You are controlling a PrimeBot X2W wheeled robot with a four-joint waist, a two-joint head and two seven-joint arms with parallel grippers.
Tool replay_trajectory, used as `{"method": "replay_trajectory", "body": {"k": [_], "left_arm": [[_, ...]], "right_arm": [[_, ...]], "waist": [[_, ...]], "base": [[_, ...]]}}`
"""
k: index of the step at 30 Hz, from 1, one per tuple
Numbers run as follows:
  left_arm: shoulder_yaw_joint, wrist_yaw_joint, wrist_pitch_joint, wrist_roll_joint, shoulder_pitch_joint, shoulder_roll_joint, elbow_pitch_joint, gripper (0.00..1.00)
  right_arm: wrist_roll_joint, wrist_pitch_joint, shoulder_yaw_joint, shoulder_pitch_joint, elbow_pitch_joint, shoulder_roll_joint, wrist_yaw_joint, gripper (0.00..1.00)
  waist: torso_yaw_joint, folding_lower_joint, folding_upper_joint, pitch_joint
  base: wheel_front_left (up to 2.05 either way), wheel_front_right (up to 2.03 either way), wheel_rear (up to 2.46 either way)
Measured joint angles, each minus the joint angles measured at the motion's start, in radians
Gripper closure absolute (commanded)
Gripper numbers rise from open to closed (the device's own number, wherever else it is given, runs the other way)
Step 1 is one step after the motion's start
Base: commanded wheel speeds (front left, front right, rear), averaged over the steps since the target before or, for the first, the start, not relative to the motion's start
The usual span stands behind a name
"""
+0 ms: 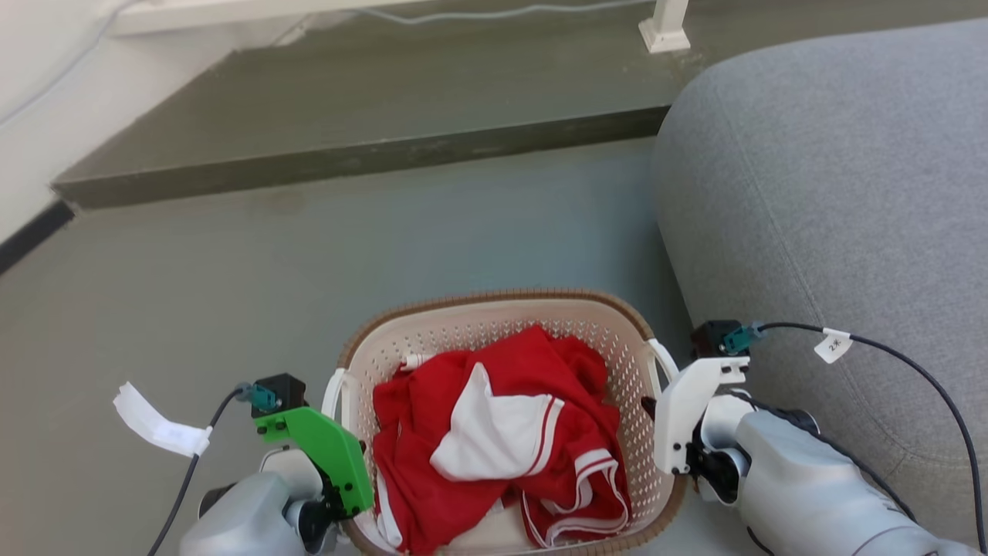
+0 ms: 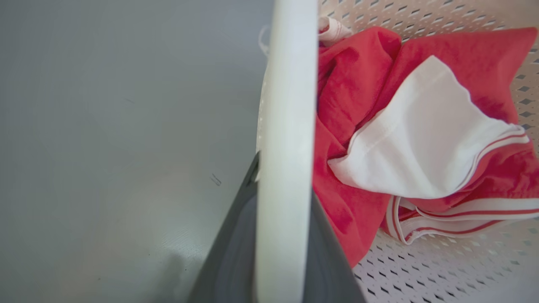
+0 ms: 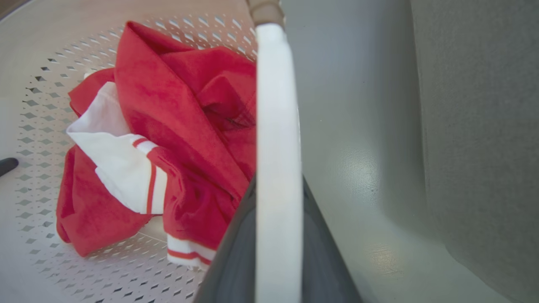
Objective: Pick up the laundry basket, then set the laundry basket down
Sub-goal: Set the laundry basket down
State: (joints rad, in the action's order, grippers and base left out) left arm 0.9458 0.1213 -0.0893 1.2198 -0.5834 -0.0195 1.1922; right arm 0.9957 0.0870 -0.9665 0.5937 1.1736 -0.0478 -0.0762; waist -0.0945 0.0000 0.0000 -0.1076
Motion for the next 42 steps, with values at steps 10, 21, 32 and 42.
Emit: {"method": "replay_trajectory", "body": {"k": [10, 21, 32, 42], "left_arm": [[-0.002, 0.0, 0.038, -0.002, -0.057, -0.007, -0.005, 1.0], [-0.003, 0.001, 0.085, -0.02, -0.134, -0.037, -0.037, 1.0], [-0.007, 0.001, 0.126, -0.028, -0.2, -0.062, -0.072, 1.0], [-0.007, 0.0, 0.145, -0.038, -0.267, -0.098, -0.134, 1.0]], "right_arm": [[0.0, -0.026, -0.002, 0.058, -0.023, -0.005, 0.027, 1.0], [0.0, -0.08, -0.002, 0.128, -0.052, -0.007, 0.062, 1.0], [-0.008, -0.126, -0.01, 0.204, -0.064, -0.009, 0.088, 1.0], [-0.011, -0.183, -0.008, 0.271, -0.071, -0.009, 0.121, 1.0]], "waist": [[-0.006, 0.0, 0.0, -0.095], [-0.008, 0.0001, 0.0, -0.225], [0.001, 0.0002, 0.0, -0.363], [0.006, 0.0002, 0.0, -0.487]], "base": [[0.0, 0.0, 0.0], [0.0, 0.0, 0.0], [0.0, 0.0, 0.0], [0.0, 0.0, 0.0]]}}
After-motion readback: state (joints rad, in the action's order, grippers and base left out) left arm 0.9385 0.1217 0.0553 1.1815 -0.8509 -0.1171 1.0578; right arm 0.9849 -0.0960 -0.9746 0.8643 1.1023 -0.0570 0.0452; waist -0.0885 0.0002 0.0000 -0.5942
